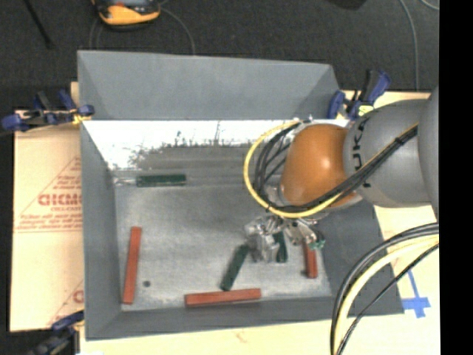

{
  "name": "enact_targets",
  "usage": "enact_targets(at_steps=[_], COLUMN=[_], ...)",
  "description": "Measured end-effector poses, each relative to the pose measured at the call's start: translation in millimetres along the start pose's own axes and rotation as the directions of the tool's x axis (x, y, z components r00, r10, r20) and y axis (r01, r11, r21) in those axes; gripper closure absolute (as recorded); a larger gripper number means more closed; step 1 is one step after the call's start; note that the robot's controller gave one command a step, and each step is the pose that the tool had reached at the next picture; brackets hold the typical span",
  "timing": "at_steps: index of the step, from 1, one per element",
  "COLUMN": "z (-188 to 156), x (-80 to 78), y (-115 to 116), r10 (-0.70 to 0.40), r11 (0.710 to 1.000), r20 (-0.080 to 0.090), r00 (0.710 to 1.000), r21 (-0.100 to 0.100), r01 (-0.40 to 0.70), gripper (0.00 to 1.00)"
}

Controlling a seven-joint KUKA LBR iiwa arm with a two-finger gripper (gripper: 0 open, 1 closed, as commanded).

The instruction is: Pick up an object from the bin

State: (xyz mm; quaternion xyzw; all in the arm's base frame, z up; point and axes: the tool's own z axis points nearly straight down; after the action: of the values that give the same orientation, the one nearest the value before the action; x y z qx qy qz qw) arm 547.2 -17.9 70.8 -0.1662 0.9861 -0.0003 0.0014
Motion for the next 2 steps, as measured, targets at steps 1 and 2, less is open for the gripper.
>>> enact_targets(at_steps=[1,2], z=[0.0,0.0], x=[0.1,0.1], y=[-0.3,-0.4], r10=[-0.001,-0.001], r11=[1.0,1.0], r20=[0.0,0.0], r00=[1.0,1.0], r21=[0.001,0.001], r01=[0.001,0.001], gripper=[0.0,0.0])
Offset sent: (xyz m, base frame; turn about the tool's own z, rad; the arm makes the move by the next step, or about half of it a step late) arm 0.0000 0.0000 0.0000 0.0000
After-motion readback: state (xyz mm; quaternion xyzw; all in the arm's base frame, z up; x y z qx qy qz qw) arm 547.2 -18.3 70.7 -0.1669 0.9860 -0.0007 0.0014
